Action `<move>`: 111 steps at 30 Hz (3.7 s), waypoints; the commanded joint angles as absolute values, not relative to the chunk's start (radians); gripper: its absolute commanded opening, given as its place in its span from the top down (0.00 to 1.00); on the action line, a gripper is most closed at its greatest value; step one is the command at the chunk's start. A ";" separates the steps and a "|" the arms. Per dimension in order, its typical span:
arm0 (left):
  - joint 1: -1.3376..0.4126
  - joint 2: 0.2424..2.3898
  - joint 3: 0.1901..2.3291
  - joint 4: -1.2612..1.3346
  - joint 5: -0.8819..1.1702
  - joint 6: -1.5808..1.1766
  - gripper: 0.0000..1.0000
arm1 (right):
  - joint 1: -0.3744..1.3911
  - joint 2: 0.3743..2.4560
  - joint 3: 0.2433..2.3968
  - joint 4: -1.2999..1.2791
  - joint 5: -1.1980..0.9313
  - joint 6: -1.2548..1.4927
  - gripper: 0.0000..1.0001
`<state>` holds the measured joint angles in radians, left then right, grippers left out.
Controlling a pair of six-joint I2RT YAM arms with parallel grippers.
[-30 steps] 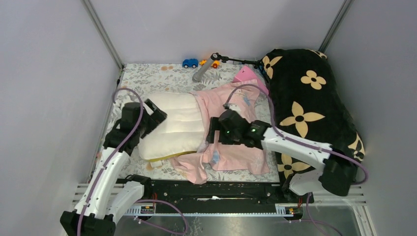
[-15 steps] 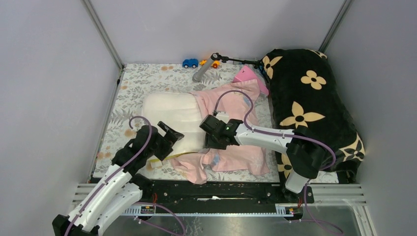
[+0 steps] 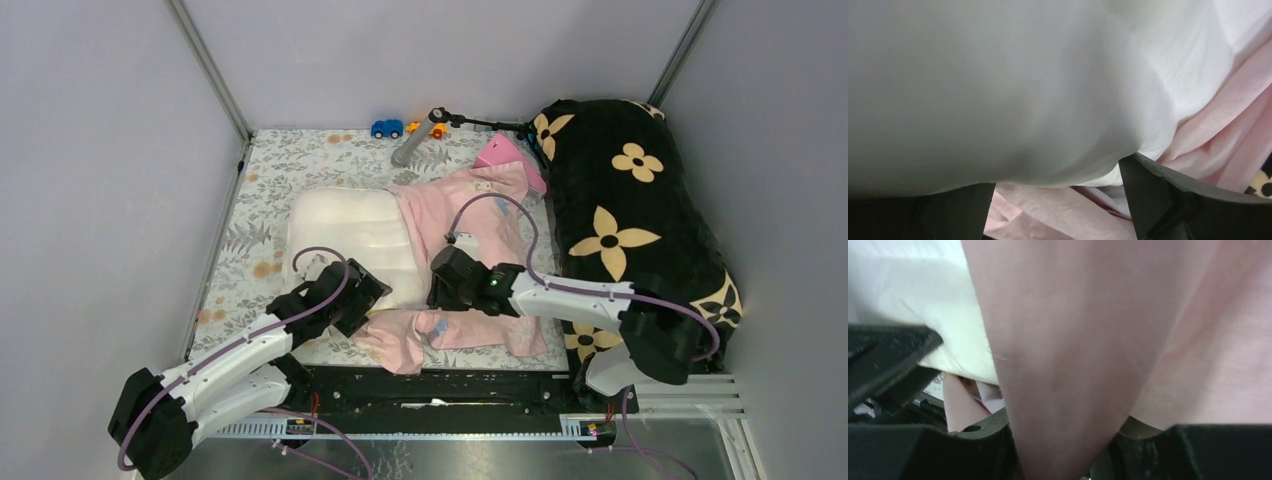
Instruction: Remove the pillowcase from the pillow
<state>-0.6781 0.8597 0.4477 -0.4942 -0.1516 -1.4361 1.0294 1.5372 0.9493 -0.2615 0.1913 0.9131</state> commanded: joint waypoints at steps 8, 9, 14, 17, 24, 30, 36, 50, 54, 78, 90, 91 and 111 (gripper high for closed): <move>-0.631 0.795 0.537 -0.484 -0.584 -1.312 0.73 | 0.942 1.320 0.760 -0.134 0.225 0.823 1.00; -0.626 0.788 0.556 -0.510 -0.617 -1.296 0.81 | 0.923 1.306 0.749 -0.136 0.217 0.814 1.00; -0.588 0.756 0.633 -0.585 -0.737 -1.186 0.93 | 0.818 1.210 0.710 -0.172 0.241 0.748 1.00; -0.550 0.756 0.680 -0.635 -0.800 -1.149 0.94 | 0.753 1.172 0.723 -0.240 0.273 0.694 1.00; -0.403 0.717 0.763 -0.825 -0.886 -1.239 1.00 | 0.650 1.107 0.775 -0.432 0.525 0.648 1.00; -0.379 0.594 0.738 -0.834 -0.936 -1.259 1.00 | 0.551 1.038 0.751 -0.457 0.552 0.665 1.00; -0.378 0.667 0.721 -0.675 -0.771 -1.115 1.00 | 0.550 0.953 0.697 -0.252 0.164 0.455 0.65; -0.379 0.658 0.737 -0.443 -0.353 -0.789 0.02 | 0.551 0.965 0.707 -0.184 -0.031 0.403 0.00; -0.379 0.612 0.771 -0.487 -0.367 -0.844 0.01 | 0.551 0.963 0.726 -0.194 0.027 0.413 0.01; -0.746 0.895 0.548 -0.203 -0.258 -1.280 0.01 | 0.878 1.298 0.942 -0.290 0.077 0.443 0.00; -0.747 0.732 0.489 -0.449 -0.294 -1.446 0.01 | 0.930 1.405 0.905 -0.198 0.121 0.451 0.00; -0.746 0.728 0.500 -0.484 -0.280 -1.470 0.01 | 0.930 1.411 0.899 -0.186 0.131 0.455 0.00; -0.732 0.930 0.341 -0.215 -0.250 -1.544 0.07 | 0.930 1.413 0.819 -0.092 0.139 0.472 0.01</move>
